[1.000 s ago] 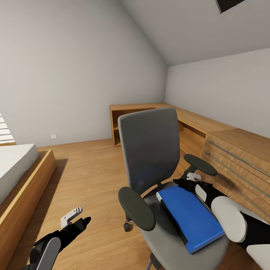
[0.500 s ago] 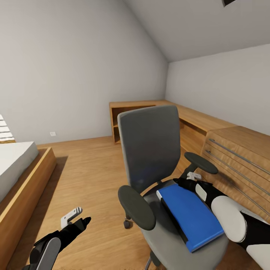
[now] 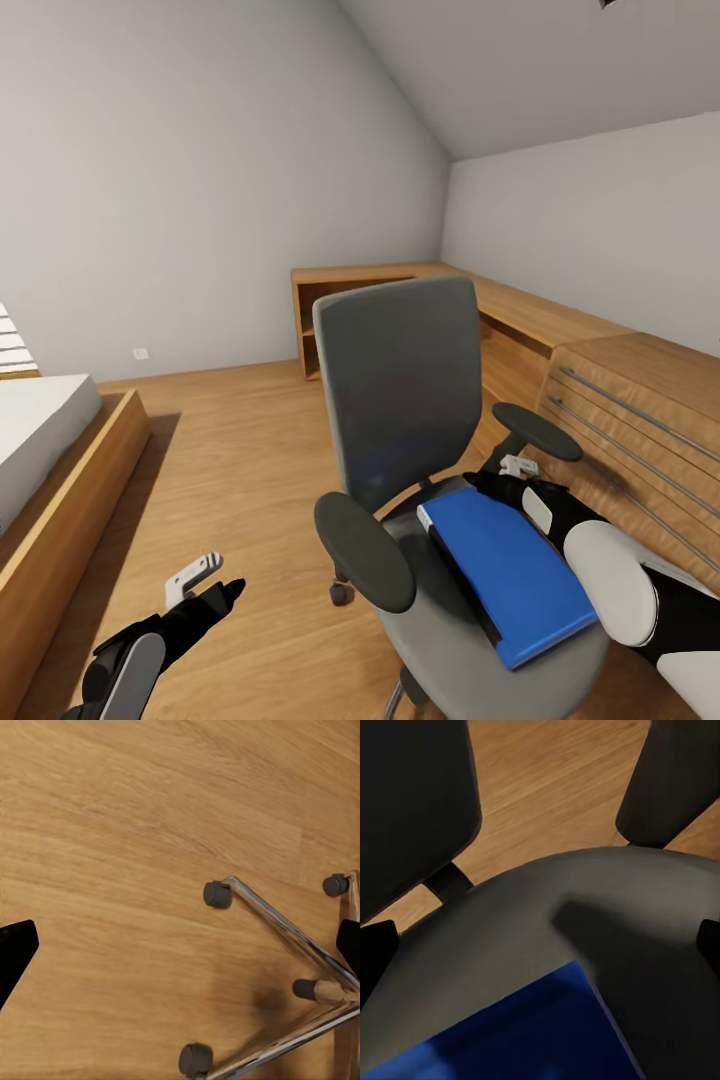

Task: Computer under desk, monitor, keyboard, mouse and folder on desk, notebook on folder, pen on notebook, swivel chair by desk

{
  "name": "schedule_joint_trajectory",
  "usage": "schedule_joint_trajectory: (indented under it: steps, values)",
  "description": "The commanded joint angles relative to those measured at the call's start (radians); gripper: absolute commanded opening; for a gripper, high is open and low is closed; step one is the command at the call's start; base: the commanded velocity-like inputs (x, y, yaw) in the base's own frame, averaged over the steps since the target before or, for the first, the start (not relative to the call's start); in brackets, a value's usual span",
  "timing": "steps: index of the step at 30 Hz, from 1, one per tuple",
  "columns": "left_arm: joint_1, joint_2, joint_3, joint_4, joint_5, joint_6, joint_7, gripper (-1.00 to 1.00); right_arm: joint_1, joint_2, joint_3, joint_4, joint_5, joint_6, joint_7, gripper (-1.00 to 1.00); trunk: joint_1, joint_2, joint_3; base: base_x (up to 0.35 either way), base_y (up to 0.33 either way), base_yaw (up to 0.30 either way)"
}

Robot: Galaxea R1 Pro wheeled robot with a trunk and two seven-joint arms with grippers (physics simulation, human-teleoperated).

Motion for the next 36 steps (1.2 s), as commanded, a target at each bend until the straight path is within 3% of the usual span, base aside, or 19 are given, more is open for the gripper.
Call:
schedule_joint_trajectory:
  steps: [1, 11, 36]
  values:
    - [-0.001, 0.000, 0.000, -0.001, 0.011, 0.003, 0.009, 1.00, 0.000, 0.000, -0.008, 0.030, 0.018, 0.005, 0.005, 1.00, 0.000, 0.000, -0.001, -0.064, 0.000, 0.000]
    - [-0.001, 0.000, -0.002, -0.001, 0.011, 0.004, 0.009, 1.00, 0.000, 0.000, -0.008, 0.031, 0.017, 0.005, 0.005, 1.00, 0.000, 0.000, -0.001, -0.188, 0.000, 0.000]
    - [-0.001, -0.001, -0.002, 0.000, 0.012, 0.004, 0.009, 1.00, 0.000, 0.000, -0.009, 0.031, 0.017, 0.004, 0.003, 1.00, 0.000, 0.000, -0.001, -0.069, 0.000, 0.000]
